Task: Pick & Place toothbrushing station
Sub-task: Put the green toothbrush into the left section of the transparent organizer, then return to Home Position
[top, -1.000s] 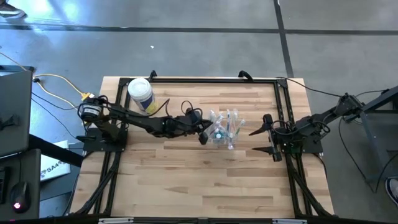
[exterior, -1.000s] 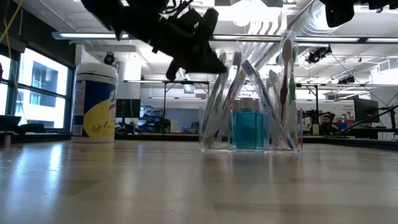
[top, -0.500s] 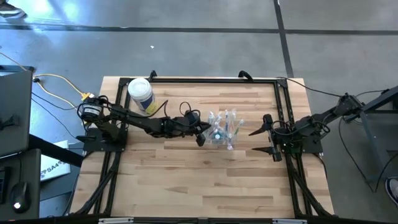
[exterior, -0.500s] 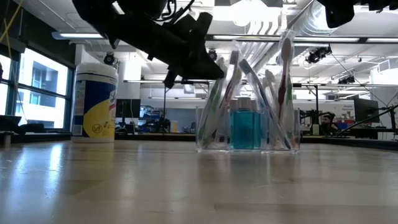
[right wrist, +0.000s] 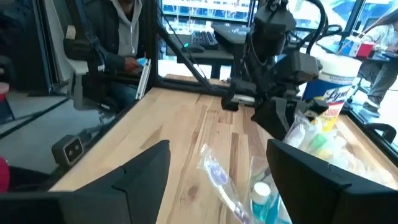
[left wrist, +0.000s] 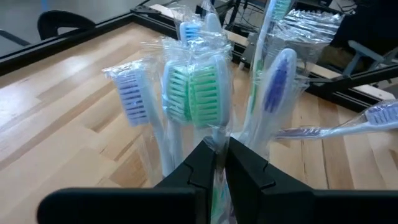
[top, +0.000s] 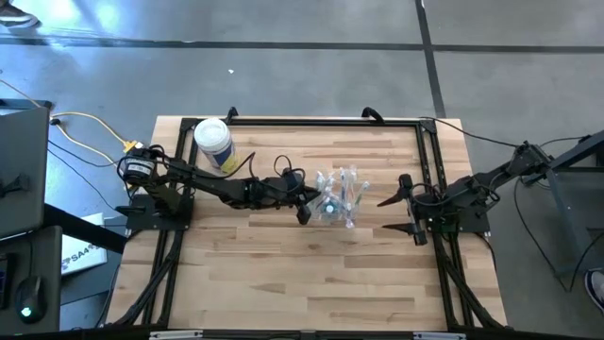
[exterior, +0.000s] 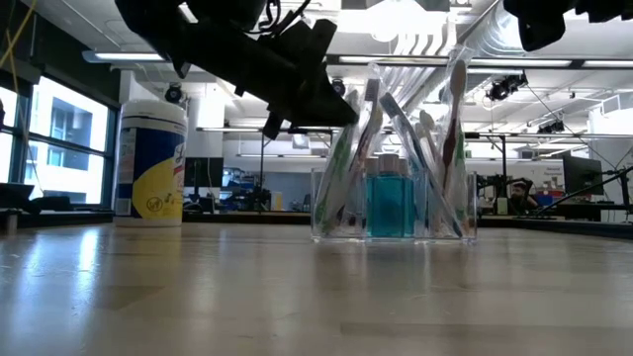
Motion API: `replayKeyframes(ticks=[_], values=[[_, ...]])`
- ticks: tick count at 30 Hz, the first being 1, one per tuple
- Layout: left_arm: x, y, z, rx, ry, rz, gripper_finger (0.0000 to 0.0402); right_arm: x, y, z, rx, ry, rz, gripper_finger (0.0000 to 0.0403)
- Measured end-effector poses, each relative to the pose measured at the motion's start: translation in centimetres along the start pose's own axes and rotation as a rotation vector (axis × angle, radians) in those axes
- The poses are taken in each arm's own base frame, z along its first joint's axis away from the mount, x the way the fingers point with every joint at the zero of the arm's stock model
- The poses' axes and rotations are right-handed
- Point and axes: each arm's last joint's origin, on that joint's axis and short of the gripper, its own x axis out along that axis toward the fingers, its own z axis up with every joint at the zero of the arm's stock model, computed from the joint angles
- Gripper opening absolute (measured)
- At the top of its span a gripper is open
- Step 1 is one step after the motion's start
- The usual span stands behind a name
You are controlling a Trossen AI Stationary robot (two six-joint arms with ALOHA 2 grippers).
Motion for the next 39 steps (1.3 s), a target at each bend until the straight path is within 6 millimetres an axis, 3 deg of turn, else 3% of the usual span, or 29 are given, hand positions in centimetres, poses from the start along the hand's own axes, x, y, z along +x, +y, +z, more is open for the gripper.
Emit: replayKeyframes(ticks=[30, 34, 39], values=[[-0.10, -0.23, -0.18, -0.023, 0.021, -0.028, 0.0037, -0.01, -0.01, -0.29, -0.012, 0.029, -0.004, 0.0260], [-0.11, -0.25, -0.28, -0.019, 0.031, -0.030, 0.0067, -0.01, -0.02, -0.29, 0.012, 0.029, -0.006, 0.0260], [-0.10, -0.21, -0.23, -0.018, 0.026, -0.027, 0.0136, -0.01, 0.00, -0.40, 0.010, 0.040, 0.000, 0.0260]])
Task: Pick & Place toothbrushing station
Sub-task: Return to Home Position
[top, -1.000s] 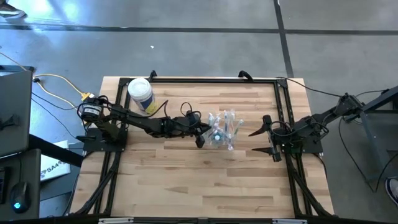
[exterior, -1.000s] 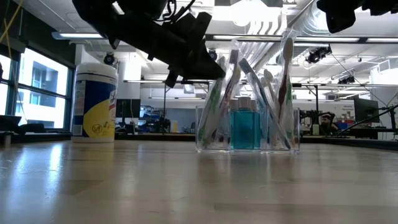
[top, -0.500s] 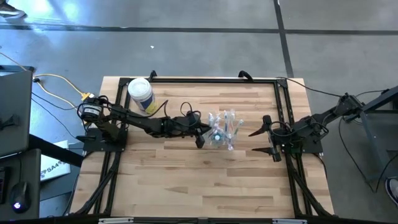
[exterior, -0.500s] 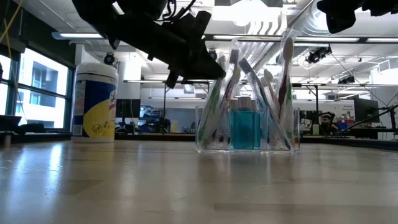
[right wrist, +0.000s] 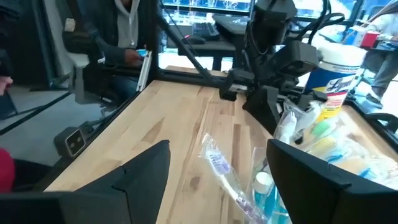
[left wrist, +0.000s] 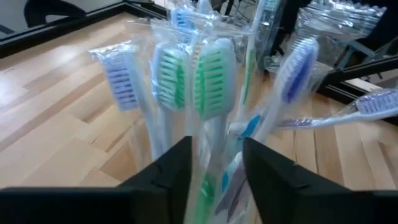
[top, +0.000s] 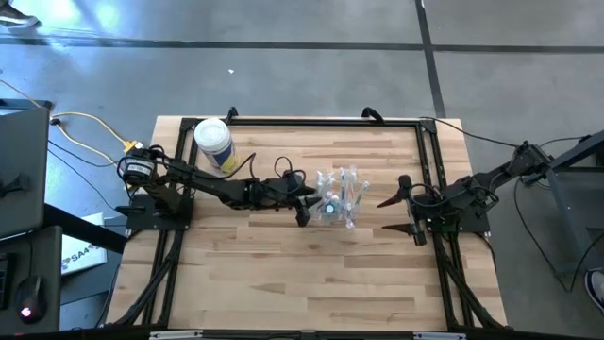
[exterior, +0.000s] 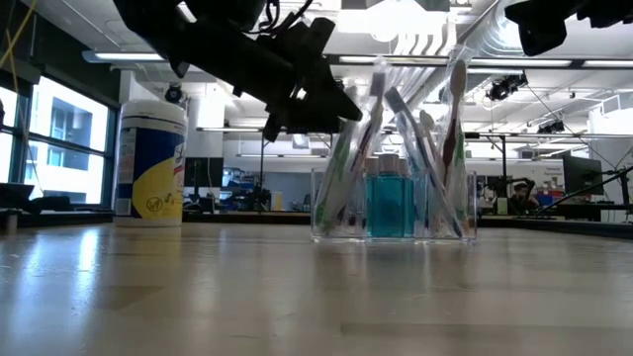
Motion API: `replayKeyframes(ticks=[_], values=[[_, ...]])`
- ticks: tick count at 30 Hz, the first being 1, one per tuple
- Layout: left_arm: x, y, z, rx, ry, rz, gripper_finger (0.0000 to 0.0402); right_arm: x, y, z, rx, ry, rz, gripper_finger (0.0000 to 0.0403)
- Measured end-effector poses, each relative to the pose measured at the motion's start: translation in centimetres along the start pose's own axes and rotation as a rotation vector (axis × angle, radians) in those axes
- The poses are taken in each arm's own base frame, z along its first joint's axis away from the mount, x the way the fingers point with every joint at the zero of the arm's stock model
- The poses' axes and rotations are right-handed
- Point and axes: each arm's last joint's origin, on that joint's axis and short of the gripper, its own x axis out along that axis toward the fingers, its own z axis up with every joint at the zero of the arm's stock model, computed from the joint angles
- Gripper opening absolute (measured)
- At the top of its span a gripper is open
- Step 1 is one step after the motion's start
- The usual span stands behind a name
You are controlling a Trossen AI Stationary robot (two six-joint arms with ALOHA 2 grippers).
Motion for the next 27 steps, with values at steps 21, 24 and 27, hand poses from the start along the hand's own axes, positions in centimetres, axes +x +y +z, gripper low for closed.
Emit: replayKeyframes(ticks=[21, 24, 27], values=[[-0.5, -0.2, 0.6, 0.111, 0.005, -0.046, 0.0223, 0.0, 0.2, -0.3, -0.016, 0.027, 0.055, 0.0260], [-0.7, -0.4, 1.1, 0.133, -0.008, -0.050, 0.0223, 0.0, 0.2, -0.3, -0.016, 0.028, 0.055, 0.0260], [-1.0, -0.4, 1.4, 0.134, -0.021, -0.050, 0.0223, 0.0, 0.2, -0.2, -0.024, 0.025, 0.055, 0.0260]])
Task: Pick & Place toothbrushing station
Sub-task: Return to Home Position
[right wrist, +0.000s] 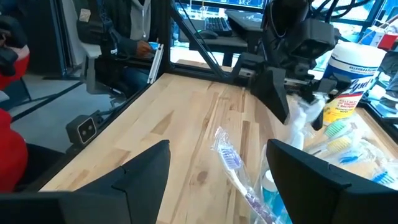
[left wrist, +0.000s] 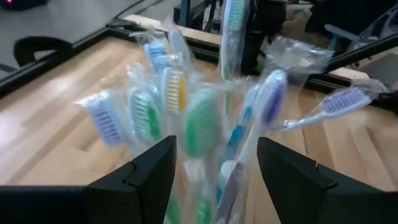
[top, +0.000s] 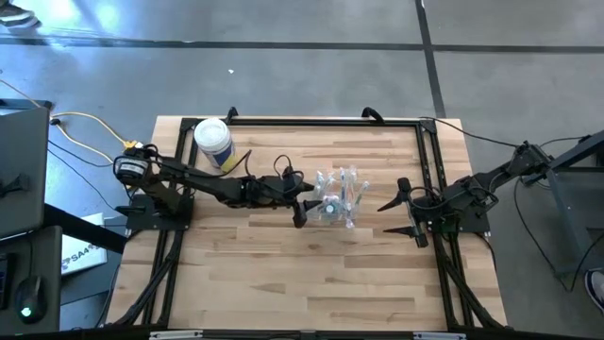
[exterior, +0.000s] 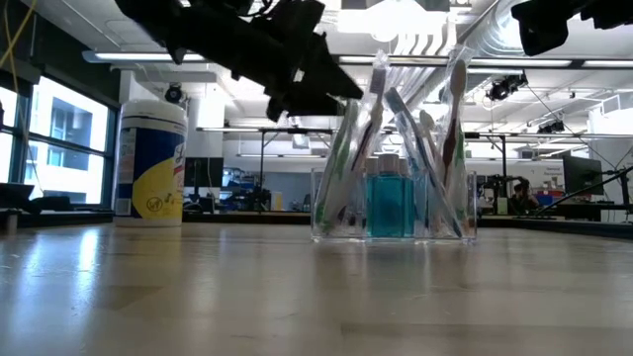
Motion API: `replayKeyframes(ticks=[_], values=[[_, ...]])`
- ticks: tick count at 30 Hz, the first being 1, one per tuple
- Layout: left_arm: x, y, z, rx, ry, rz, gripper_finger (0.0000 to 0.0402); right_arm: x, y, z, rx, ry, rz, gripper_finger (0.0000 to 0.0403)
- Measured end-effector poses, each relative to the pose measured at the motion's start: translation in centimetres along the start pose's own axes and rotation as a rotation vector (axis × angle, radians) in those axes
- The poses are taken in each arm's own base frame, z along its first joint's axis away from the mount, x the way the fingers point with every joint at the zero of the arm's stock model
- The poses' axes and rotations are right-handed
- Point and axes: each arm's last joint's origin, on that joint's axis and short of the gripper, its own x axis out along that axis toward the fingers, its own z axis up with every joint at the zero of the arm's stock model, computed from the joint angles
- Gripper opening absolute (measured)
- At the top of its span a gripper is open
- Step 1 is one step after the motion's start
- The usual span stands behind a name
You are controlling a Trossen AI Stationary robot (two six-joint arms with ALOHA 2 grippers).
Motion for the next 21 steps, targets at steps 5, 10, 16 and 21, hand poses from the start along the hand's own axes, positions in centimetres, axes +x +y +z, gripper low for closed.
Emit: replayKeyframes(ticks=[5, 10, 16, 21], values=[[-0.6, 0.0, 0.7, 0.035, -0.020, 0.019, 0.0223, 0.0, 0.0, 0.0, -0.018, 0.000, 0.000, 0.0260], [-0.8, 0.1, 1.1, 0.057, -0.042, 0.038, 0.0223, 0.0, 0.0, 0.0, -0.017, -0.001, 0.000, 0.0260], [-0.8, 0.1, 1.5, 0.104, -0.082, 0.062, 0.0223, 0.0, 0.0, 0.0, -0.021, -0.001, 0.000, 0.0260], [-1.7, 0.1, 2.6, 0.160, -0.118, 0.091, 0.0223, 0.0, 0.0, 0.0, -0.060, -0.002, 0.000, 0.0260]])
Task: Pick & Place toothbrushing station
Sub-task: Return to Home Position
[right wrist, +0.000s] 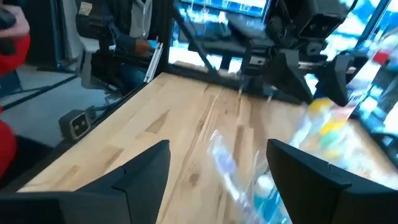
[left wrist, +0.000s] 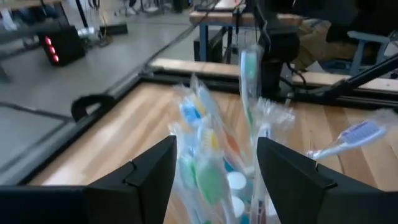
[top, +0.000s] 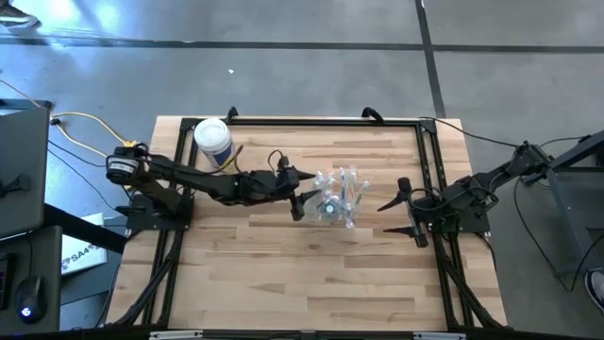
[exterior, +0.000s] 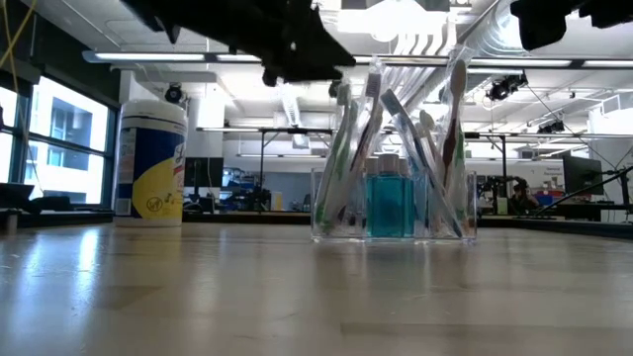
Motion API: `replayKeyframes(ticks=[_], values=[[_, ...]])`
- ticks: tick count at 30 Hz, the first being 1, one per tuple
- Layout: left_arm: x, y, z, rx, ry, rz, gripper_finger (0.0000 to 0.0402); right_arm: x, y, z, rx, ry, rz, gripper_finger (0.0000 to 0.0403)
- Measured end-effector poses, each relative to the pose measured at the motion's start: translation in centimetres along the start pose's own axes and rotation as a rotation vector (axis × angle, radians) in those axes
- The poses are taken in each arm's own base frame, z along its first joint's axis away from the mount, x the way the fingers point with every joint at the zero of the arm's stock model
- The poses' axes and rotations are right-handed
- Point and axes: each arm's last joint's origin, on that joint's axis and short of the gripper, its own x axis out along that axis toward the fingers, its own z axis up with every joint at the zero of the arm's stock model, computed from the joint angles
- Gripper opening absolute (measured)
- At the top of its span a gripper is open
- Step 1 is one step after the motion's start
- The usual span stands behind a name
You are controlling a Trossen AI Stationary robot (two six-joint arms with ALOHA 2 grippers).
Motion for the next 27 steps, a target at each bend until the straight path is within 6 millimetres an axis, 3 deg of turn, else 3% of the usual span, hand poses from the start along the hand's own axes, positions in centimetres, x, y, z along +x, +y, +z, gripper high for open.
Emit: replayKeyframes(ticks=[8, 13, 16, 21, 27], values=[[-3.5, 0.1, 3.5, 0.042, -0.071, 0.008, 0.0223, -0.2, -0.2, 1.7, -0.070, -0.167, -0.032, 0.0260], [-5.9, 0.9, 4.1, 0.102, 0.025, 0.030, 0.0222, -0.8, -0.4, 1.8, -0.086, -0.189, -0.060, 0.0259], [-6.8, 1.3, 4.0, 0.121, 0.089, 0.035, 0.0207, -1.5, -1.0, 2.1, -0.015, -0.210, -0.195, 0.0245], [-8.1, 1.9, 4.2, 0.134, 0.139, 0.038, 0.0141, -3.3, -1.7, 2.9, 0.069, -0.250, -0.247, 0.0191], [-9.7, 2.5, 4.6, 0.164, 0.166, 0.030, 0.0018, -5.5, -2.3, 3.8, 0.195, -0.375, -0.243, 0.0073]])
